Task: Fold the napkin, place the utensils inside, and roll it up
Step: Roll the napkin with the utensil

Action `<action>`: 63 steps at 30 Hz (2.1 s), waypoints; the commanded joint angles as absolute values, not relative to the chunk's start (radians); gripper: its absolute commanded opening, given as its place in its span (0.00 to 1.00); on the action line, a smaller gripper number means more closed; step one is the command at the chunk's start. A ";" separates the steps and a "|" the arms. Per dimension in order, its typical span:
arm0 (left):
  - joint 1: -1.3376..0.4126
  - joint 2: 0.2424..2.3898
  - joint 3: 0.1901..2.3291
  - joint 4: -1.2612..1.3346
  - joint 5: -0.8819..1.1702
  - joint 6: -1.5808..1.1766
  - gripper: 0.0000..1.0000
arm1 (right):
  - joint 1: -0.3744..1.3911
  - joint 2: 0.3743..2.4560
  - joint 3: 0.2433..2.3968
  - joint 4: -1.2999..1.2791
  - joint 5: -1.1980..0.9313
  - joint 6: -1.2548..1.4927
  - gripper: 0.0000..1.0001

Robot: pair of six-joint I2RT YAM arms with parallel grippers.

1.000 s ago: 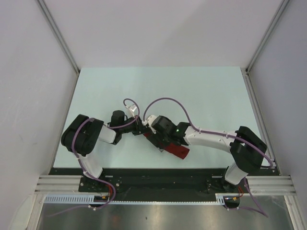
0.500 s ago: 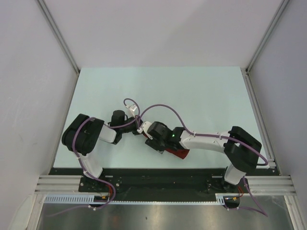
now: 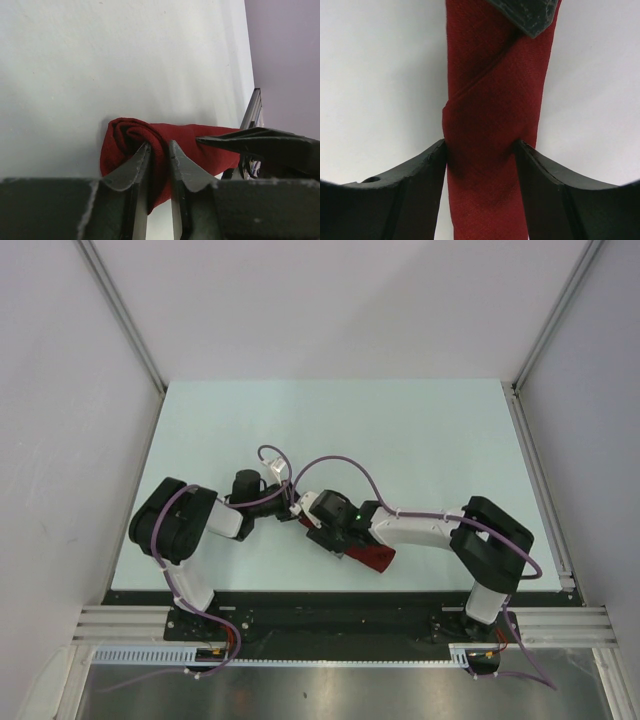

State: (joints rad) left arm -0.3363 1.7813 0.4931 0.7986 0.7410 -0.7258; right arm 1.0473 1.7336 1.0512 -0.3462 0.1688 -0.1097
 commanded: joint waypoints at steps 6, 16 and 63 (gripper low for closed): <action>-0.330 1.747 0.515 0.813 0.745 -0.712 0.42 | 1.025 1.776 1.062 -0.339 0.176 -0.132 0.64; -0.212 1.602 0.433 0.750 0.657 -0.671 0.64 | 0.970 1.815 1.089 -0.402 0.138 -0.042 0.39; -0.190 1.230 0.390 0.456 0.374 -0.538 0.74 | 0.560 2.080 1.528 -0.290 0.178 0.331 0.63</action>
State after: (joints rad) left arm -0.1947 1.2720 0.3740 0.4652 0.3950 -0.5556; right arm 0.5568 2.1448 1.5623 -0.3817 0.3031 0.3138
